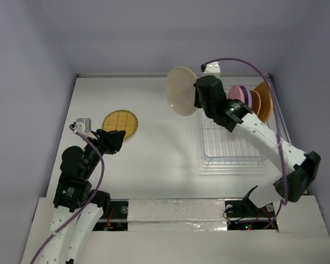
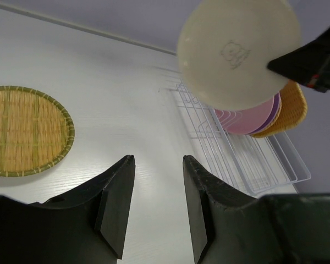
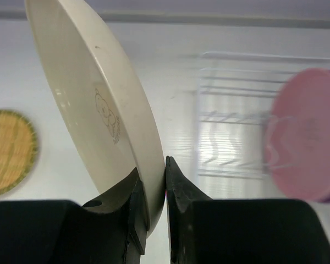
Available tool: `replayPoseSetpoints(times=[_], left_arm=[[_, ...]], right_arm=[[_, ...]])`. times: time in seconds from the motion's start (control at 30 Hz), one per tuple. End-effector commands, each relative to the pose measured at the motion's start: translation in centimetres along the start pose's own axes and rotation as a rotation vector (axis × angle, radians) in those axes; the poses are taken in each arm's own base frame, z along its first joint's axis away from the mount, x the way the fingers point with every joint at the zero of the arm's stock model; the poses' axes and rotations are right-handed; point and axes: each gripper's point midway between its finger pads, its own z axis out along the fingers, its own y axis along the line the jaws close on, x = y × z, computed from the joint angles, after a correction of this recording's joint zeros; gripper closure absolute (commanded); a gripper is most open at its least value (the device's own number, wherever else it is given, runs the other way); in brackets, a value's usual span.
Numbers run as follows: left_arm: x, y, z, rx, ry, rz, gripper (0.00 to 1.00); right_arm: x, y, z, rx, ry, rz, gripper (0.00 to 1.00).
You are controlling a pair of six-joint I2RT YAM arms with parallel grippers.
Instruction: Unload the plates from the dish rack
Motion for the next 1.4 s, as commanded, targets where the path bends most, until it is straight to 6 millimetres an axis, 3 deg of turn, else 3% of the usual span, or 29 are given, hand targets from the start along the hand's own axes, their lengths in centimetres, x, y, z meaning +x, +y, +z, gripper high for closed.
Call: replayPoseSetpoints(times=[0.0,0.03,0.13,0.23,0.47,0.67,0.8,0.93,1.1,1.37], left_arm=[[-1.4,-0.5,0.0,0.016,-0.056,0.014,0.63],[-1.3,-0.4,0.0,0.015,-0.053,0.014,0.63],[-1.3,-0.4,0.0,0.016,-0.053,0.014,0.62],[-1.2,-0.3,0.1,0.011,-0.050,0.013,0.62],[-1.3,-0.4,0.1,0.014,-0.052,0.013,0.62],[-1.4,-0.1,0.1,0.000,-0.059,0.010,0.62],[-1.3,0.0,0.1,-0.002,-0.056,0.011,0.62],[-1.3,0.0,0.1,-0.003,-0.057,0.011,0.62],[-1.4,-0.1,0.1,0.000,-0.059,0.011,0.62],[-1.4,0.0,0.0,-0.001,-0.059,0.011,0.62]], right_arm=[[1.6,7.8,2.5,-0.239,0.011,0.096,1.00],[3.6,9.2,3.9,-0.256,0.060,0.098,1.00],[5.7,11.8,5.3,-0.308,0.107,0.130,1.00],[8.6,13.0,7.0,-0.309,0.157,0.154,1.00],[14.3,11.4,9.5,-0.180,0.232,0.130,1.00],[18.7,11.8,10.4,-0.184,0.305,0.145,0.99],[20.4,11.3,10.8,-0.153,0.325,0.141,0.91],[21.0,10.2,11.2,-0.094,0.323,0.116,0.76],[22.2,8.5,11.5,-0.007,0.335,0.067,0.70],[24.5,7.8,11.6,0.013,0.379,0.037,0.59]])
